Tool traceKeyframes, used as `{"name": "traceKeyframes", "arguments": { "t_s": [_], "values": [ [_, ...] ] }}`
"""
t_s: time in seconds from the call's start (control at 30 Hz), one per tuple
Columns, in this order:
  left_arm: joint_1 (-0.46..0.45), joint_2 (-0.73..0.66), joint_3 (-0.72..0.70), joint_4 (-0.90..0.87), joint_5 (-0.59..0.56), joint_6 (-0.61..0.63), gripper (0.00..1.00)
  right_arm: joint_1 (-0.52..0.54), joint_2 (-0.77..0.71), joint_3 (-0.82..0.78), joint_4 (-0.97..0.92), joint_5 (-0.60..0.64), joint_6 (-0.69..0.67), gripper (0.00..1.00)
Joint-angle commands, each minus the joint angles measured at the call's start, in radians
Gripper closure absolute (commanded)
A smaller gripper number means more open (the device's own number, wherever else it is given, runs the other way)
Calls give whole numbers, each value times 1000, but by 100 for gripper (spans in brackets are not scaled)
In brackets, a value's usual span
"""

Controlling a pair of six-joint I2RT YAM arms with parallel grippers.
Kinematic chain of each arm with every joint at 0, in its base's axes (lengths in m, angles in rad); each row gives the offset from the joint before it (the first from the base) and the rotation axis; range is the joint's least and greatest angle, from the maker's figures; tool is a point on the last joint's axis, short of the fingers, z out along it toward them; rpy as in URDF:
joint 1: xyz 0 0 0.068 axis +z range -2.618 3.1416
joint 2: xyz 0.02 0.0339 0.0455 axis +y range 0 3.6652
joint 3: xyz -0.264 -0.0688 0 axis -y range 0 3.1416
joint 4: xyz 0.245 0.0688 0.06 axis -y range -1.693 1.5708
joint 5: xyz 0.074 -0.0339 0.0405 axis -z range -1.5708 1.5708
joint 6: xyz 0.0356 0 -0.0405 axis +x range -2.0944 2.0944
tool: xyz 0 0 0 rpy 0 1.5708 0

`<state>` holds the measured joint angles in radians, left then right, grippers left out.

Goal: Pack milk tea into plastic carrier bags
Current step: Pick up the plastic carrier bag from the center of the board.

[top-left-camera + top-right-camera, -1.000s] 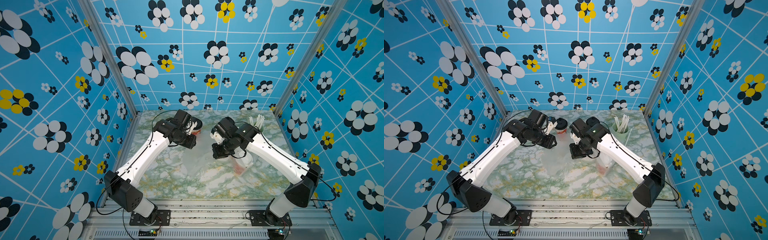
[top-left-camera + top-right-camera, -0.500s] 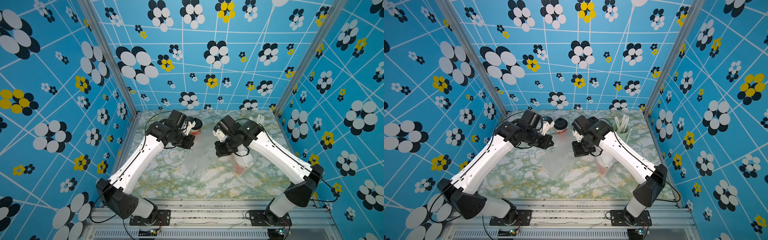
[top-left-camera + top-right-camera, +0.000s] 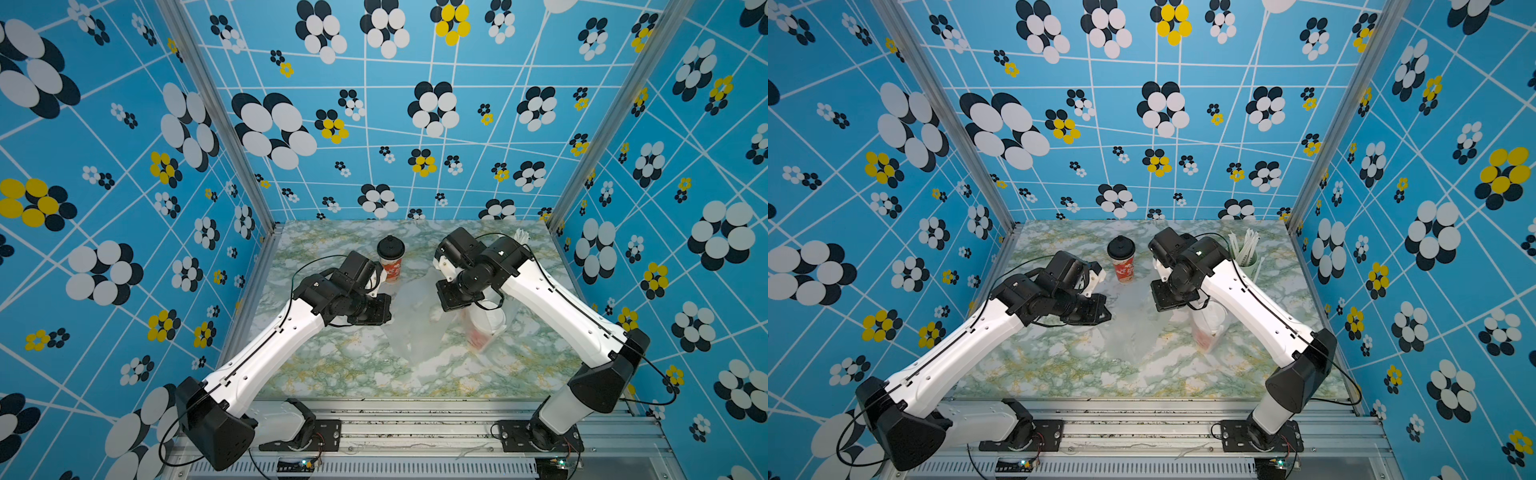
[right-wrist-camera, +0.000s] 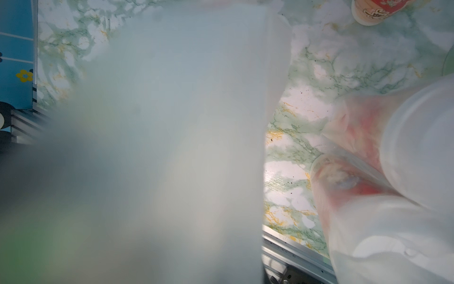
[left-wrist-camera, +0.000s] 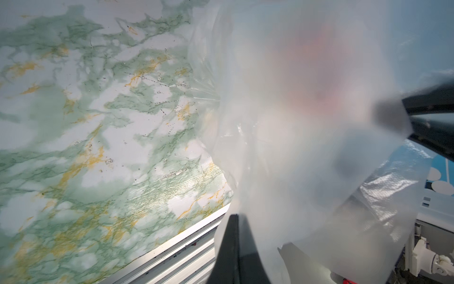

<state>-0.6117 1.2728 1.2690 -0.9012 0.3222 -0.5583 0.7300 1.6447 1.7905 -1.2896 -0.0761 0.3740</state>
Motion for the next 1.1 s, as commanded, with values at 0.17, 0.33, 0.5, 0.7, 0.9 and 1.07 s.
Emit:
{"name": "traceKeyframes", "arguments": {
  "t_s": [0.17,0.33,0.5,0.7,0.9,1.07],
  "values": [
    [12,-34,2,159,-5,-106,100,-15,-1,75,8,67,9,62],
    [17,-15,-2,160,-6,-99,100,-24,-31,134,16,107,10,58],
    [26,1,-4,169,-8,-92,100,-68,-36,208,49,162,-15,55],
    [32,-9,-27,189,1,-93,100,-187,12,254,142,180,-69,48],
    [41,-23,-36,191,9,-100,100,-294,143,312,222,169,-131,36],
    [44,-51,-64,220,4,-146,100,-336,215,282,361,184,-93,12]
  ]
}}
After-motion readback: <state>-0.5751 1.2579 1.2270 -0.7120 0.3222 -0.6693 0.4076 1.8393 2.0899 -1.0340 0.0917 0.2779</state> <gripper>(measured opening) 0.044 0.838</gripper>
